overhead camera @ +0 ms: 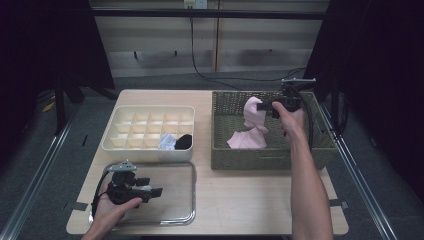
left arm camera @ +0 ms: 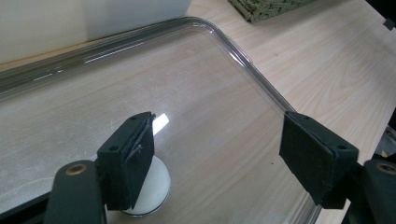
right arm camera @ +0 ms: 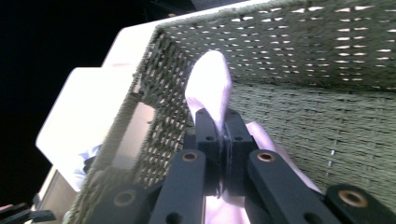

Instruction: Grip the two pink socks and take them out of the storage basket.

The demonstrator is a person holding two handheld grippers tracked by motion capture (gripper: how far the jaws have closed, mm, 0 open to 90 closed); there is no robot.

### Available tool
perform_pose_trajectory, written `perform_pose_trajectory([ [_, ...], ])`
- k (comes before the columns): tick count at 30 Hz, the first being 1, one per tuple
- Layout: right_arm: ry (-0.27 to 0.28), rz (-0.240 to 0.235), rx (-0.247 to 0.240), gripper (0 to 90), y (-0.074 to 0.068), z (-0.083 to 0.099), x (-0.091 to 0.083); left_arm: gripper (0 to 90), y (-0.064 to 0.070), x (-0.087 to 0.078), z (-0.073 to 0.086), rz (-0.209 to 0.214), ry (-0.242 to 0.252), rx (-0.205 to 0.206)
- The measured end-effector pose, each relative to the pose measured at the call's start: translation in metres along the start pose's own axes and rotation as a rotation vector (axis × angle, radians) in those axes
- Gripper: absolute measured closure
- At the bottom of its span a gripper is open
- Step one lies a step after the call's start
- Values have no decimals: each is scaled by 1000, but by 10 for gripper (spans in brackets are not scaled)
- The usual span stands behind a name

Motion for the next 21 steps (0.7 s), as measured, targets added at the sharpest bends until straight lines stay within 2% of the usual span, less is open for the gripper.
perform_pose_trajectory([
  [16,20,-31,-14,875,-21,1,-26,264,0,3,0,-5,-12,4],
  [21,8,-32,-23,875,-27,3,-34,263,0,3,0,-8,-12,1],
])
Point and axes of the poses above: each handheld gripper's, and its own axes: x roughly forward along the jaws, z roughly out of its underside, y roughly to its right, the point moved 6 cm from there along x, roughly forward along the jaws, and after that the axes turned 5 degrees about -y, right-handed, at the moved point
